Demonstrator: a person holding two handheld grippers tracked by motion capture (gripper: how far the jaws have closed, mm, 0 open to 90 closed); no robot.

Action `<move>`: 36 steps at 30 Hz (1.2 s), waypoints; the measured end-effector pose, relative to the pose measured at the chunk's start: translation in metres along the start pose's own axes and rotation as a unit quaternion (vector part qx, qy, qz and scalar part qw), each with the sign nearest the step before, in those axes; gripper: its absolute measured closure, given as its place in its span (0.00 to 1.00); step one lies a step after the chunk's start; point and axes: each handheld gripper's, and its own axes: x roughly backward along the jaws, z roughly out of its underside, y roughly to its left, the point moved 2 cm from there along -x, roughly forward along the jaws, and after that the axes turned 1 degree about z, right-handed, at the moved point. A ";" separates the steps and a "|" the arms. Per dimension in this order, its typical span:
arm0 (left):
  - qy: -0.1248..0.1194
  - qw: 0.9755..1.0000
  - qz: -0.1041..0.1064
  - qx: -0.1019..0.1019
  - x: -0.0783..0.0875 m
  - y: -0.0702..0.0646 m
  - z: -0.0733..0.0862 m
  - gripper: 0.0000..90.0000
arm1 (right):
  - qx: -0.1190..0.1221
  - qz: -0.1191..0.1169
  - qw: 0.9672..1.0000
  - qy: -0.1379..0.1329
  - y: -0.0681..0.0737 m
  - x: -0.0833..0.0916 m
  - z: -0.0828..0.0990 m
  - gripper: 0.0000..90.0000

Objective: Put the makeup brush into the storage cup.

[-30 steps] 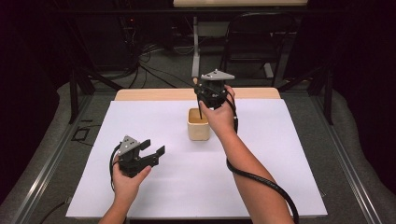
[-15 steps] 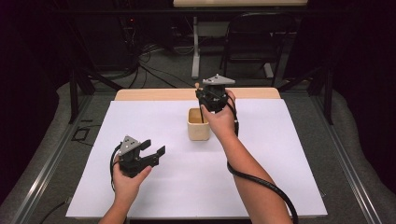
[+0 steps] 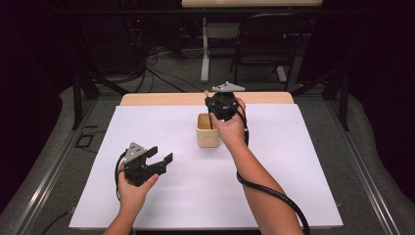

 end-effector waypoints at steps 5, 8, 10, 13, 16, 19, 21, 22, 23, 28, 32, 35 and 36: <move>0.001 1.000 0.000 0.000 0.000 0.000 0.000 0.37 | 0.000 0.001 1.000 0.002 -0.001 -0.001 0.003 0.93; 0.001 1.000 0.000 -0.001 0.000 0.000 0.000 0.37 | -0.001 0.003 1.000 0.003 -0.001 -0.002 0.005 0.93; 0.001 1.000 0.000 0.000 0.000 0.000 0.000 0.37 | -0.002 0.002 1.000 0.004 -0.001 -0.003 0.006 0.93; 0.002 1.000 0.000 -0.001 0.000 0.000 0.000 0.37 | -0.001 0.002 1.000 0.007 -0.001 -0.004 0.008 0.93; 0.002 1.000 0.000 -0.001 0.000 0.000 0.000 0.37 | -0.001 0.002 1.000 0.011 -0.002 -0.005 0.010 0.93; 0.002 1.000 0.000 -0.001 0.000 0.000 0.000 0.37 | -0.001 0.002 1.000 0.012 -0.002 -0.006 0.012 0.93; 0.002 1.000 0.000 -0.001 0.000 0.000 0.000 0.37 | 0.001 0.002 1.000 0.013 -0.002 -0.006 0.013 0.93; 0.002 1.000 0.000 -0.001 0.000 0.000 0.000 0.37 | 0.001 0.002 1.000 0.017 -0.002 -0.006 0.013 0.93; 0.002 1.000 0.000 -0.001 0.000 0.000 0.001 0.37 | 0.000 0.002 1.000 0.013 -0.001 -0.007 0.014 0.93; 0.002 1.000 -0.001 -0.001 0.000 0.000 0.001 0.37 | 0.001 0.001 1.000 0.017 0.000 -0.007 0.015 0.93; 0.002 1.000 -0.001 0.000 0.000 0.001 0.001 0.37 | 0.003 0.001 1.000 0.017 0.000 -0.008 0.016 0.93; 0.002 1.000 -0.001 0.000 0.000 0.001 0.001 0.37 | 0.003 0.000 1.000 0.020 0.001 -0.009 0.018 0.93; 0.002 1.000 0.001 0.000 -0.001 0.001 0.001 0.37 | 0.005 0.000 1.000 0.022 0.000 -0.009 0.018 0.93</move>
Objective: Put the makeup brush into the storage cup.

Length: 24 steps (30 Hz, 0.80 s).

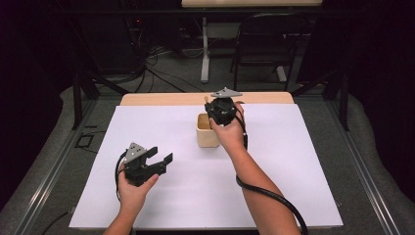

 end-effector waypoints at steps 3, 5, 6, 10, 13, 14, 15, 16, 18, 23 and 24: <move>0.001 1.000 0.000 0.000 0.000 0.000 0.000 0.37 | 0.001 0.002 1.000 0.000 0.000 -0.001 0.002 0.93; 0.000 1.000 0.000 0.000 0.000 0.000 0.000 0.37 | 0.003 0.004 1.000 0.001 -0.001 -0.002 0.003 0.93; 0.000 1.000 0.000 0.001 0.000 0.000 0.000 0.37 | 0.003 0.004 1.000 0.000 -0.001 -0.002 0.004 0.93; 0.001 1.000 -0.001 0.000 0.000 0.000 0.000 0.37 | 0.003 0.004 1.000 0.004 -0.001 -0.003 0.006 0.93; 0.000 1.000 -0.001 0.000 0.000 0.000 0.000 0.37 | 0.003 0.004 1.000 0.006 -0.002 -0.003 0.007 0.93; 0.000 1.000 -0.001 0.000 0.000 0.000 0.000 0.37 | 0.004 0.004 1.000 0.005 -0.002 -0.004 0.007 0.93; 0.000 1.000 -0.001 0.001 0.000 0.000 0.000 0.37 | 0.004 0.003 1.000 0.006 -0.002 -0.004 0.007 0.93; 0.000 1.000 -0.001 0.000 0.000 0.000 0.000 0.37 | 0.003 0.003 1.000 0.005 -0.001 -0.004 0.008 0.93; 0.001 1.000 -0.001 0.000 0.000 0.001 0.000 0.37 | 0.004 0.003 1.000 0.007 -0.001 -0.004 0.008 0.93; 0.001 1.000 -0.001 0.000 0.000 0.000 0.000 0.37 | 0.007 0.005 1.000 0.011 -0.001 -0.006 0.011 0.93; 0.001 1.000 -0.001 0.000 0.000 0.000 0.000 0.37 | 0.007 0.006 1.000 0.012 -0.001 -0.006 0.011 0.93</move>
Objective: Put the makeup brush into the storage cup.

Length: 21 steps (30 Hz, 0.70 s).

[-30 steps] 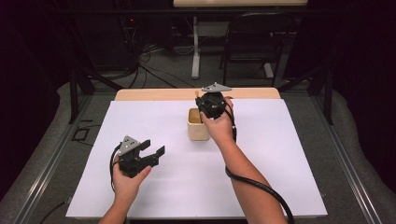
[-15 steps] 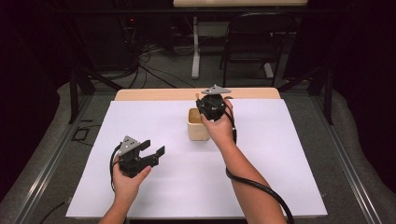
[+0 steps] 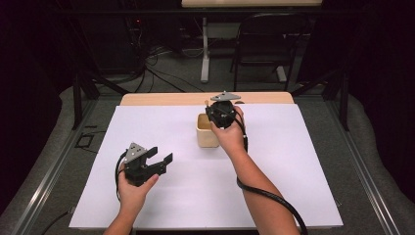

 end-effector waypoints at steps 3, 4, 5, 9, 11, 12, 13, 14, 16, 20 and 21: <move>0.000 1.000 0.000 0.000 0.000 0.000 0.000 0.37 | 0.001 -0.001 1.000 0.000 0.000 0.000 0.001 0.93; 0.000 1.000 0.000 0.000 0.000 0.000 0.000 0.37 | 0.000 -0.002 1.000 0.002 0.000 0.000 0.001 0.93; 0.000 1.000 0.000 0.000 0.000 0.000 0.000 0.37 | 0.000 -0.002 1.000 0.002 0.000 0.000 0.001 0.93; 0.000 1.000 0.000 0.000 0.000 0.000 0.000 0.37 | 0.002 -0.002 1.000 0.007 0.001 -0.001 0.003 0.93; 0.001 1.000 0.000 0.001 0.000 0.000 0.000 0.37 | 0.002 -0.002 1.000 0.003 0.001 -0.002 0.003 0.93; 0.001 1.000 0.000 0.001 0.000 0.000 0.000 0.37 | 0.002 -0.002 1.000 0.003 0.001 -0.002 0.003 0.93; 0.001 1.000 0.000 0.001 0.000 0.000 0.000 0.37 | 0.003 -0.001 1.000 0.004 0.001 -0.002 0.003 0.93; 0.000 1.000 0.000 0.001 0.000 0.000 0.000 0.37 | 0.004 -0.001 1.000 0.004 0.002 -0.002 0.003 0.93; 0.000 1.000 0.000 0.001 0.000 0.000 0.000 0.37 | 0.003 -0.003 1.000 0.005 0.002 -0.002 0.003 0.93; -0.001 1.000 0.000 0.002 0.000 0.001 0.000 0.37 | 0.013 -0.001 1.000 0.010 0.003 -0.003 0.004 0.93; -0.001 1.000 0.000 0.002 0.000 0.001 0.000 0.37 | 0.013 -0.002 1.000 0.010 0.003 -0.003 0.004 0.93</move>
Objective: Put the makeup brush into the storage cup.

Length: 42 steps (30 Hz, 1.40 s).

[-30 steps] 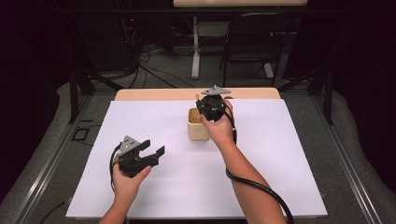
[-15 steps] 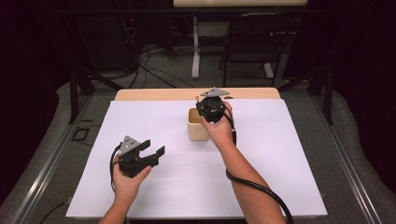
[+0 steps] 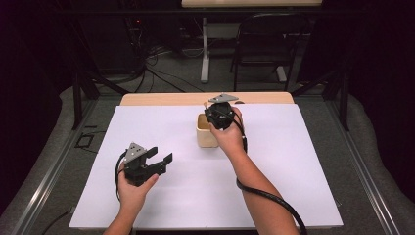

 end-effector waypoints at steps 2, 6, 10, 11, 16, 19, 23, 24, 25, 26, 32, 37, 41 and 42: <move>0.000 1.000 0.000 0.000 0.000 0.000 0.000 0.37 | -0.002 0.000 1.000 0.000 0.000 0.000 0.000 0.93; 0.000 1.000 0.000 0.000 0.000 0.000 0.000 0.37 | -0.001 -0.001 1.000 0.001 0.000 -0.001 0.002 0.93; 0.001 1.000 0.001 0.000 0.000 0.000 0.000 0.37 | 0.000 -0.001 1.000 0.008 0.000 -0.001 0.003 0.93; 0.000 1.000 0.001 0.000 0.000 0.000 0.000 0.37 | -0.001 -0.002 1.000 0.009 0.000 -0.001 0.003 0.93; -0.001 1.000 0.000 0.001 0.000 0.000 0.000 0.37 | -0.001 -0.001 1.000 0.009 0.000 -0.002 0.003 0.93; -0.001 1.000 0.000 0.003 0.000 0.000 0.000 0.37 | -0.002 -0.001 1.000 0.011 -0.001 -0.002 0.003 0.93; -0.001 1.000 0.000 0.001 0.000 0.000 0.000 0.37 | 0.000 0.000 1.000 0.011 -0.001 -0.003 0.005 0.93; -0.001 1.000 0.000 0.002 0.000 0.000 0.000 0.37 | -0.001 0.000 1.000 0.011 -0.001 -0.003 0.004 0.93; -0.001 1.000 0.000 0.002 0.000 0.000 0.000 0.37 | -0.001 -0.001 1.000 0.011 0.000 -0.003 0.004 0.93; -0.001 1.000 0.000 0.002 0.000 0.000 0.000 0.37 | 0.001 -0.002 1.000 0.015 0.000 -0.003 0.004 0.93; -0.001 1.000 0.000 0.001 0.001 0.000 0.000 0.37 | 0.002 -0.002 1.000 0.015 0.001 -0.003 0.003 0.93; -0.002 1.000 0.000 0.003 0.001 0.000 0.000 0.37 | 0.001 -0.001 1.000 0.015 0.001 -0.004 0.004 0.93; -0.001 1.000 0.000 0.003 0.001 0.000 0.000 0.37 | 0.002 0.000 1.000 0.020 0.000 -0.005 0.005 0.92; -0.001 1.000 0.000 0.003 0.001 0.000 0.000 0.37 | 0.002 0.000 1.000 0.020 0.000 -0.005 0.005 0.92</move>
